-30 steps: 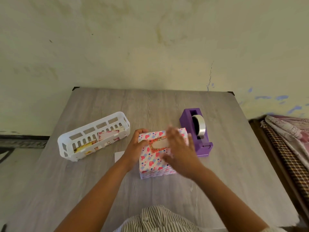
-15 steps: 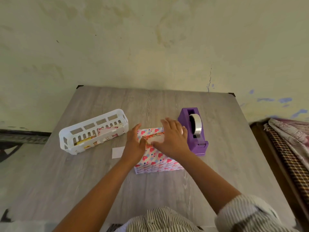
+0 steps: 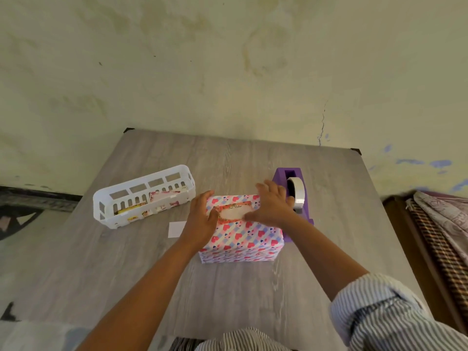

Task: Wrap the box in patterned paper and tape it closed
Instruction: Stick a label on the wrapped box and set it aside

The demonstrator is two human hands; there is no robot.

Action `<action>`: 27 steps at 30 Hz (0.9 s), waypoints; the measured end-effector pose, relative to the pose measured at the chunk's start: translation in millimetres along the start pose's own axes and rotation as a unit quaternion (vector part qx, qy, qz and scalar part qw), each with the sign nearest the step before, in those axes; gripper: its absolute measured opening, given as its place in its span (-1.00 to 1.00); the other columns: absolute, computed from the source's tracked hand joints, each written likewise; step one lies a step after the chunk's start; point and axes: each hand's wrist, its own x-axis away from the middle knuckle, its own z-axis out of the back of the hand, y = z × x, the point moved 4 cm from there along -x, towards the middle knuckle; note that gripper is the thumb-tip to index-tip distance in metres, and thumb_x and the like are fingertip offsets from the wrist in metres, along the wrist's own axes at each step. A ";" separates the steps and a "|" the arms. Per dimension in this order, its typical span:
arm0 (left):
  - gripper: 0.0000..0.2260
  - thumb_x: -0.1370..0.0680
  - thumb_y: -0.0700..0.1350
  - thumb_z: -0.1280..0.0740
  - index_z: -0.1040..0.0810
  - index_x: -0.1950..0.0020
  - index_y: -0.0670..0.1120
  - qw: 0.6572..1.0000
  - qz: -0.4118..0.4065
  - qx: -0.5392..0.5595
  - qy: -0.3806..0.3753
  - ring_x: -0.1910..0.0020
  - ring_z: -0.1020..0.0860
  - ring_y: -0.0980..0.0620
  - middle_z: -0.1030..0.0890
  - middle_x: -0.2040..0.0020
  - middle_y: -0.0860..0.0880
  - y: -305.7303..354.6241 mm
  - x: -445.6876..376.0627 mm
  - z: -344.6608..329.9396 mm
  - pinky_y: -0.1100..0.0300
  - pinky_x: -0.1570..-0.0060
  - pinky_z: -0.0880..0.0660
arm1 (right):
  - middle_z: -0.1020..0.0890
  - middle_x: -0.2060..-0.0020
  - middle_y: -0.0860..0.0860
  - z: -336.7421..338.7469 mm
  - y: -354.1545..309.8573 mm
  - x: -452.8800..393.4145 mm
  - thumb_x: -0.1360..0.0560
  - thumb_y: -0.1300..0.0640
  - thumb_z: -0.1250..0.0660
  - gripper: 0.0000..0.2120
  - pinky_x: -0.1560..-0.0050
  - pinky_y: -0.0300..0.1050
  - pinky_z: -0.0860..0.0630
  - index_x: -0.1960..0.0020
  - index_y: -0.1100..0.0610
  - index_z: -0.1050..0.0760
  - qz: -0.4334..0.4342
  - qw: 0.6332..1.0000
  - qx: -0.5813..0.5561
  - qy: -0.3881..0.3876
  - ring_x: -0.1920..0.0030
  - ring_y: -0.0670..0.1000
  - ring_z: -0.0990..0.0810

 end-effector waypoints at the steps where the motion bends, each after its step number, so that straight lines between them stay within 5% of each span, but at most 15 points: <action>1: -0.58 -0.62 -0.05 -0.16 -0.17 -0.46 -0.04 1.000 0.007 0.008 -0.002 -0.42 -0.25 -0.02 -0.21 -0.46 -0.07 0.3 0.6 -0.3 0.12 -0.33 -0.26 | -0.07 -0.51 0.02 4.4 8.5 0.1 -0.37 -0.14 -0.45 -0.14 -0.43 0.22 -0.03 -0.50 0.04 -0.06 -0.027 1.000 -0.007 0.009 -0.49 0.14 -0.02; 3: -0.54 -0.62 -0.04 -0.18 -0.12 -0.47 -0.05 0.999 0.026 0.032 -0.003 -0.43 -0.23 -0.03 -0.18 -0.48 -0.07 -1.0 1.2 -0.4 0.09 -0.34 -0.26 | -0.15 -0.49 0.03 12.5 21.8 4.8 -0.43 -0.08 -0.40 -0.22 -0.41 0.18 -0.12 -0.49 0.07 -0.08 -0.051 0.997 -0.017 0.052 -0.48 0.12 -0.11; 5: -0.49 -0.61 -0.02 -0.19 -0.06 -0.49 -0.05 0.998 0.045 0.052 0.000 -0.45 -0.22 -0.06 -0.15 -0.49 -0.07 -4.1 0.7 -0.7 0.01 -0.37 -0.27 | -0.13 -0.51 0.01 8.7 15.6 17.9 -0.53 -0.10 -0.26 -0.31 -0.46 0.15 -0.10 -0.52 0.09 -0.02 0.015 0.997 0.003 0.082 -0.50 0.08 -0.09; 9: -0.45 -0.60 0.02 -0.21 -0.03 -0.49 -0.04 0.995 0.073 0.074 0.003 -0.41 -0.29 -0.07 -0.20 -0.48 -0.08 -11.3 -0.3 -1.7 -0.05 -0.34 -0.35 | 0.18 -0.53 -0.08 -39.8 -13.4 49.0 -0.41 -0.36 0.44 -0.19 -0.46 0.13 0.35 -0.54 0.04 0.23 0.175 0.975 0.134 0.022 -0.52 -0.05 0.24; 12: -0.48 -0.58 0.05 -0.22 -0.08 -0.46 -0.02 0.993 0.086 0.086 -0.002 -0.35 -0.37 -0.04 -0.28 -0.43 -0.05 -11.8 -1.4 -3.7 0.02 -0.26 -0.40 | 0.02 -0.52 -0.06 -44.0 2.4 44.0 -0.44 -0.36 0.51 -0.17 -0.47 0.17 0.28 -0.54 0.06 0.08 0.141 0.971 0.155 0.118 -0.51 0.01 0.10; 14: -0.52 -0.57 0.06 -0.23 -0.13 -0.41 0.00 0.991 0.087 0.101 -0.005 -0.30 -0.42 -0.02 -0.34 -0.38 -0.03 -11.9 -0.5 -4.8 0.05 -0.22 -0.43 | 0.13 -0.49 -0.10 -41.6 12.1 44.2 -0.37 -0.38 0.59 -0.15 -0.42 0.16 0.36 -0.52 0.03 0.20 0.116 0.975 0.144 0.120 -0.51 0.03 0.18; 16: -0.56 -0.57 0.07 -0.23 -0.15 -0.37 0.04 0.990 0.086 0.111 -0.008 -0.28 -0.45 -0.01 -0.37 -0.36 -0.02 -12.5 0.0 -5.0 0.02 -0.23 -0.46 | 0.13 -0.51 -0.07 -42.3 10.1 46.9 -0.39 -0.39 0.55 -0.17 -0.44 0.16 0.31 -0.52 0.05 0.23 0.102 0.980 0.130 0.114 -0.52 0.07 0.16; 20: -0.58 -0.57 0.07 -0.23 -0.17 -0.36 0.03 0.989 0.092 0.112 -0.003 -0.25 -0.48 -0.02 -0.40 -0.34 -0.03 -13.2 -1.9 -4.0 -0.02 -0.21 -0.48 | -0.29 -0.47 0.03 -48.9 -4.5 53.1 -0.56 -0.31 0.21 -0.32 -0.41 0.27 -0.19 -0.48 0.07 -0.23 0.089 0.978 0.150 0.111 -0.45 0.15 -0.27; 23: -0.53 -0.57 0.04 -0.24 -0.16 -0.41 -0.01 0.995 0.084 0.058 0.015 -0.34 -0.40 -0.05 -0.33 -0.40 -0.06 -13.0 0.3 -4.8 0.00 -0.25 -0.42 | -0.29 -0.46 0.02 -44.3 1.2 54.2 -0.54 -0.31 0.07 -0.38 -0.40 0.17 -0.24 -0.45 0.02 -0.26 0.063 0.990 0.052 0.113 -0.46 0.15 -0.24; 25: -0.54 -0.58 -0.07 -0.26 -0.18 -0.43 -0.03 0.994 -0.031 -0.058 0.083 -0.40 -0.32 -0.11 -0.29 -0.44 -0.10 -0.5 2.5 2.9 -0.10 -0.32 -0.34 | -0.37 -0.41 0.02 -41.2 7.6 57.0 -0.53 -0.21 -0.16 -0.49 -0.36 0.10 -0.34 -0.38 0.03 -0.36 0.083 0.986 0.012 0.143 -0.42 0.12 -0.31; 27: -0.59 -0.56 -0.06 -0.17 -0.28 -0.42 0.01 0.955 -0.204 -0.205 0.059 -0.46 -0.24 -0.14 -0.29 -0.47 -0.09 22.2 2.1 -0.6 -0.19 -0.40 -0.14 | -0.45 -0.33 0.02 -38.4 10.2 59.8 -0.52 -0.14 -0.23 -0.60 -0.28 0.05 -0.43 -0.29 0.02 -0.44 0.119 0.980 0.028 0.157 -0.35 0.11 -0.40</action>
